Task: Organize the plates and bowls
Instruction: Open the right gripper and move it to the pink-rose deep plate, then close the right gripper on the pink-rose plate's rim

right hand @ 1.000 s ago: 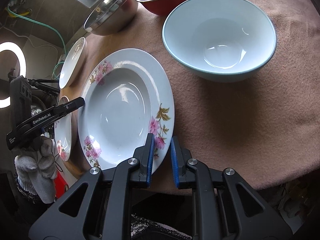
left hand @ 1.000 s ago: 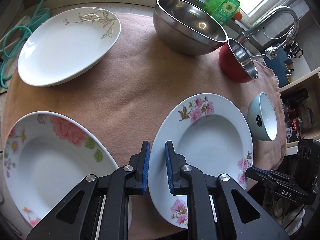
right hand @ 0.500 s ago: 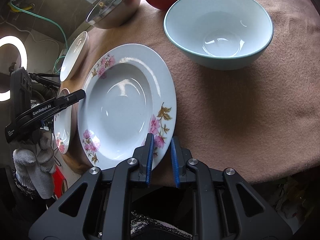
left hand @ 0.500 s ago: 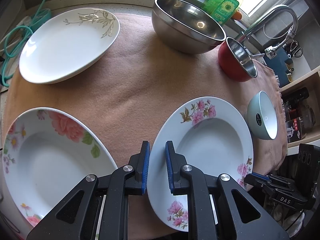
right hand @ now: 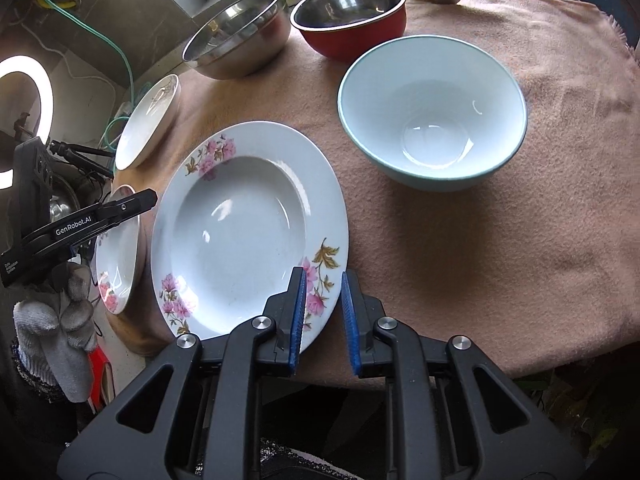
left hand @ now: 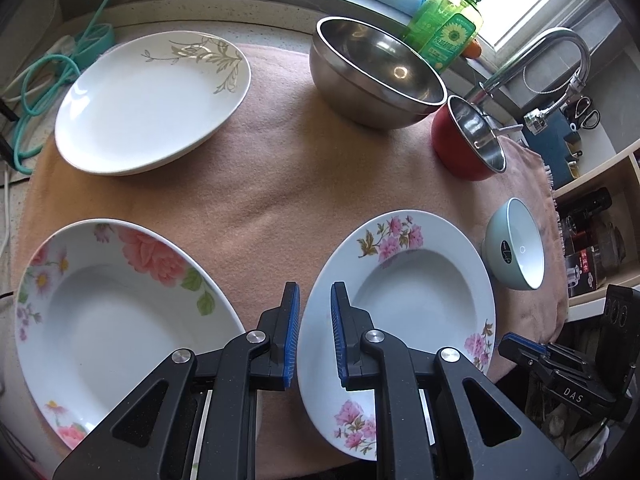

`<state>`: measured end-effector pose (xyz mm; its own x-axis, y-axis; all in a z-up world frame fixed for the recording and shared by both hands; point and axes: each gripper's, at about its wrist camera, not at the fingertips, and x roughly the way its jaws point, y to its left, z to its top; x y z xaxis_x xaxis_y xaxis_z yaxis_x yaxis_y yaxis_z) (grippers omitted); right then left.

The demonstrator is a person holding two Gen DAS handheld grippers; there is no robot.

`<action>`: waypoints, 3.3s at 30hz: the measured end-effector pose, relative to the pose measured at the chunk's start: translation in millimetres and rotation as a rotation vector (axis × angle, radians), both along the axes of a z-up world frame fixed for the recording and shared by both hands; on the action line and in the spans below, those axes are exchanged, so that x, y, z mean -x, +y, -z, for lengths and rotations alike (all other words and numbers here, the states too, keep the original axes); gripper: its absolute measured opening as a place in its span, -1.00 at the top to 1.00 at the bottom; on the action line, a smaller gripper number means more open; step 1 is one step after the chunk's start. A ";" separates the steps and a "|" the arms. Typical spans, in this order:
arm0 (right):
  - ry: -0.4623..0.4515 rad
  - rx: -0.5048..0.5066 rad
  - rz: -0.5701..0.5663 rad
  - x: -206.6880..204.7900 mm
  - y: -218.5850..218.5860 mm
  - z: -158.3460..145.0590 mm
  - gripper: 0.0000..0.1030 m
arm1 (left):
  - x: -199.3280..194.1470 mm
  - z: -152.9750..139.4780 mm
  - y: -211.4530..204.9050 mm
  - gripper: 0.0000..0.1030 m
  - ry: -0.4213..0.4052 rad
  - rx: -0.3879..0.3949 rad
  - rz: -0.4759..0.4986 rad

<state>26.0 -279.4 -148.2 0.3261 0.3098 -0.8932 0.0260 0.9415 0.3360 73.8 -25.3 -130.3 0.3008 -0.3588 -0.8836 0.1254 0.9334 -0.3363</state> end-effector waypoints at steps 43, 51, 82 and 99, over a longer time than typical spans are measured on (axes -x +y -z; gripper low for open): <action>-0.205 -0.004 -0.283 -59.2 126.8 -43.5 -0.86 | 102.2 -31.4 157.6 -0.19 -0.111 -0.064 -0.514; -0.219 -0.009 -0.381 -61.2 164.2 -40.0 -0.86 | 113.6 -18.2 176.9 -0.19 -0.082 -0.049 -0.565; -0.036 -0.058 -0.479 -90.8 217.1 18.8 0.35 | 100.4 20.3 184.0 0.69 0.018 0.022 -0.512; 0.009 -0.086 -0.493 -98.1 227.7 32.5 0.72 | 90.7 22.4 181.0 0.81 0.028 0.018 -0.488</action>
